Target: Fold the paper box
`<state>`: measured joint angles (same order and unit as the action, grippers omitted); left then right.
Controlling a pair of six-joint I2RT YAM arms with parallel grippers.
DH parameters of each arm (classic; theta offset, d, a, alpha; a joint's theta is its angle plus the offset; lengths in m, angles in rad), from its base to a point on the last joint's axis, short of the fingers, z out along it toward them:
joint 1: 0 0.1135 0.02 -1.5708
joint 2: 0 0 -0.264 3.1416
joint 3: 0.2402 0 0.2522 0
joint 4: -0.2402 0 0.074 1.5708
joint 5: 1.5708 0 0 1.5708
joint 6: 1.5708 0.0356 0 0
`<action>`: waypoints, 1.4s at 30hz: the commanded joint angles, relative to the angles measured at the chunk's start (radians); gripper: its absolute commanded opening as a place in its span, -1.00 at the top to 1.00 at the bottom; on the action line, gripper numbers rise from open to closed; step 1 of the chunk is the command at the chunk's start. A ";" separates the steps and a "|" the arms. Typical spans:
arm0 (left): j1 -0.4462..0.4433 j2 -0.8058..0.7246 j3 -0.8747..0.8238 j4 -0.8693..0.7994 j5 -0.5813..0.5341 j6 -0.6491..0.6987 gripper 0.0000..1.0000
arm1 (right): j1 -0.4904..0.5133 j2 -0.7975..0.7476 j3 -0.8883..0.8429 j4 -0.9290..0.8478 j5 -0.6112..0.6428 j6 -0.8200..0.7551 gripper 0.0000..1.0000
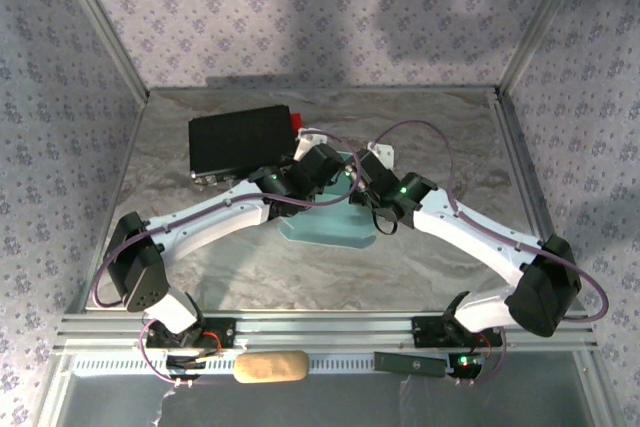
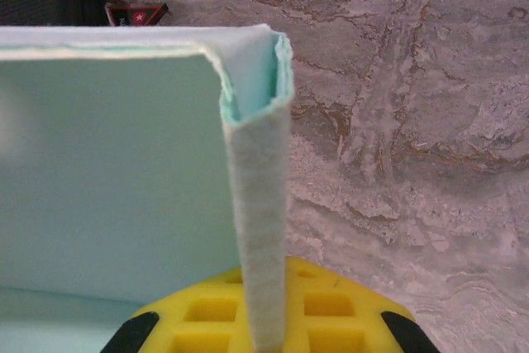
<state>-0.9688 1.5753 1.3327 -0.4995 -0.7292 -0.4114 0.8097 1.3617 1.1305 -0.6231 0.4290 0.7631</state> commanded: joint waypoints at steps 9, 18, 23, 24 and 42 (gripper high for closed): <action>0.078 -0.243 -0.064 0.035 0.519 0.045 -0.31 | -0.012 -0.001 0.022 0.000 -0.031 0.003 1.00; 0.239 -0.325 -0.158 0.051 0.794 0.099 -0.01 | -0.021 -0.003 0.025 0.010 -0.062 -0.005 1.00; 0.251 -0.314 -0.168 0.082 0.809 0.102 0.14 | -0.023 0.006 0.031 0.014 -0.074 -0.005 1.00; 0.261 -0.309 -0.170 0.086 0.817 0.102 0.18 | -0.024 0.004 0.032 0.015 -0.077 -0.004 1.00; 0.390 -0.270 -0.217 0.187 1.056 0.158 0.38 | -0.035 0.010 0.032 0.048 -0.151 -0.024 1.00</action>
<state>-0.5838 1.2987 1.1145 -0.3477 0.2668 -0.2806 0.7826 1.3624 1.1362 -0.5995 0.2924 0.7479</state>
